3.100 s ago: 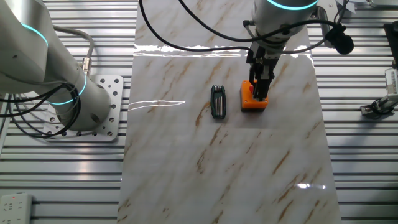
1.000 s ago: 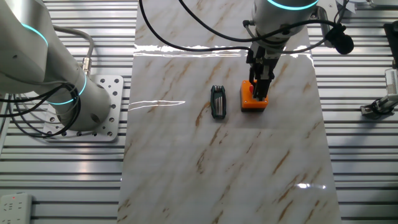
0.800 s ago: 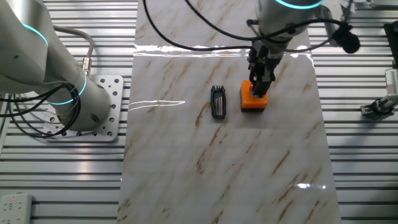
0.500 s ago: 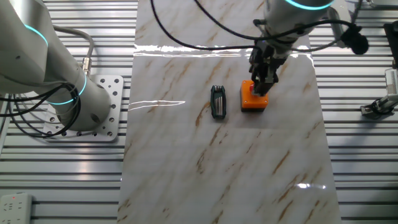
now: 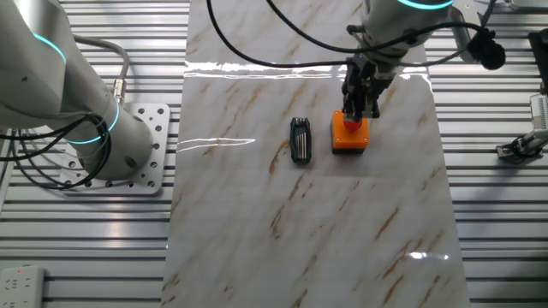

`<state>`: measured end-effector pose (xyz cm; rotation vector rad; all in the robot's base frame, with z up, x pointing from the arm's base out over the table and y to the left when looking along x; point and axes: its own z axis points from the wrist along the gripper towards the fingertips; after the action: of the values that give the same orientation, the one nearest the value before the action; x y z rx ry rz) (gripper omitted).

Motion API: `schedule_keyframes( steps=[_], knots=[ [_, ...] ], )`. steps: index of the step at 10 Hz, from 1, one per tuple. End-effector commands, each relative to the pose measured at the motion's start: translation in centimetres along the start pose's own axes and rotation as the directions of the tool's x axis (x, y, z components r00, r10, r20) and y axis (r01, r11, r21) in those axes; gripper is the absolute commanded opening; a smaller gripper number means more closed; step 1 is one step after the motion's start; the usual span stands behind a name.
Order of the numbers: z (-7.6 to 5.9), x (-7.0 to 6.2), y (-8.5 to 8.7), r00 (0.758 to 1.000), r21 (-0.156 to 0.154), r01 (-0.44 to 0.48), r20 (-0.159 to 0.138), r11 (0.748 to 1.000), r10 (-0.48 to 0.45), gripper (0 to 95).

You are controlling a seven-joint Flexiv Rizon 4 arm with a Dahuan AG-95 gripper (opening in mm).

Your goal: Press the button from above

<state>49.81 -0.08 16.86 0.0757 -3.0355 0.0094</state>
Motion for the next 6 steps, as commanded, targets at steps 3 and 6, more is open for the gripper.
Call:
schedule_keyframes(
  steps=[3,6],
  knots=[
    [0.5,-0.5,0.2,1.0,0.002,-0.009,-0.011,1.0,0.009,0.0],
    [1.7,-1.3,1.2,0.999,0.002,-0.038,0.032,0.999,0.038,0.0]
  ],
)
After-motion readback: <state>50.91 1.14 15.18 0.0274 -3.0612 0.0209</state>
